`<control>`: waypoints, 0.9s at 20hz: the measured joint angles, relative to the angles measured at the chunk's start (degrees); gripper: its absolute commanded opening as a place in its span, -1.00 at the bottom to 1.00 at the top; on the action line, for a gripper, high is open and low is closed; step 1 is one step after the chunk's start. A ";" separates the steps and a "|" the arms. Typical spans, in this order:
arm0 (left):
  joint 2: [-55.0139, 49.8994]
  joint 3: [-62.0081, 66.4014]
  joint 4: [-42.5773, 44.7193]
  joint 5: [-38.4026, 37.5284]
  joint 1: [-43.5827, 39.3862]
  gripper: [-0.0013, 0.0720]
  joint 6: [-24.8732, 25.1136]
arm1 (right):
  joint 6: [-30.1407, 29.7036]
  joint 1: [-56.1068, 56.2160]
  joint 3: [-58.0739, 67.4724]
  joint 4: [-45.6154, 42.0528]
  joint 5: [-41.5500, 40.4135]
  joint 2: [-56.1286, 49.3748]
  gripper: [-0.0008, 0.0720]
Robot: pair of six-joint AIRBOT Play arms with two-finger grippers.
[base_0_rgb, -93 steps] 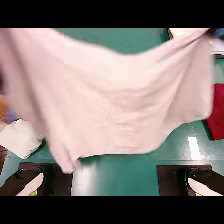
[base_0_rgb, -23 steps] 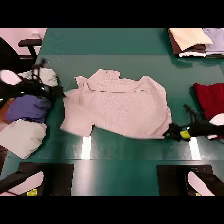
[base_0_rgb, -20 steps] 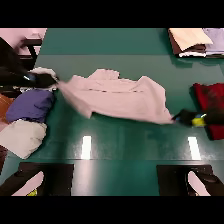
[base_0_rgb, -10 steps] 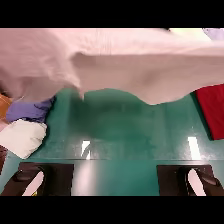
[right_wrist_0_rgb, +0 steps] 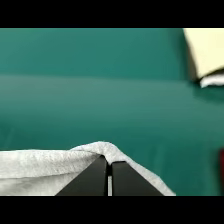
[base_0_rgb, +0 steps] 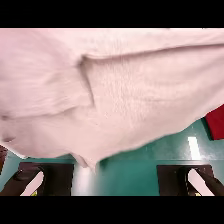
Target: Fold the shirts.
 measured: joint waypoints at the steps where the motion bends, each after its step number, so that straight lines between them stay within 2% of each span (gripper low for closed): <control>1: -1.81 -3.50 0.02 -1.05 0.00 -0.91 0.02 | 0.13 1.68 -2.73 -0.04 0.50 -1.73 -0.95; 5: -10.67 -18.32 0.07 -1.90 -0.04 -0.92 0.98 | 0.52 10.58 -13.38 -6.60 1.22 -10.84 -0.96; 9: -23.19 -26.21 0.02 2.89 -0.04 -0.92 2.75 | 1.09 15.96 -18.69 -13.25 0.09 -23.87 -0.96; 13: -35.98 -23.87 -0.87 9.81 -0.04 -0.92 4.35 | 1.25 17.05 -14.88 -15.52 -3.85 -36.87 -0.96; 18: -45.68 -14.53 -1.44 13.09 -0.04 -0.91 6.14 | 1.27 17.40 -1.16 -16.24 -6.23 -48.19 -0.96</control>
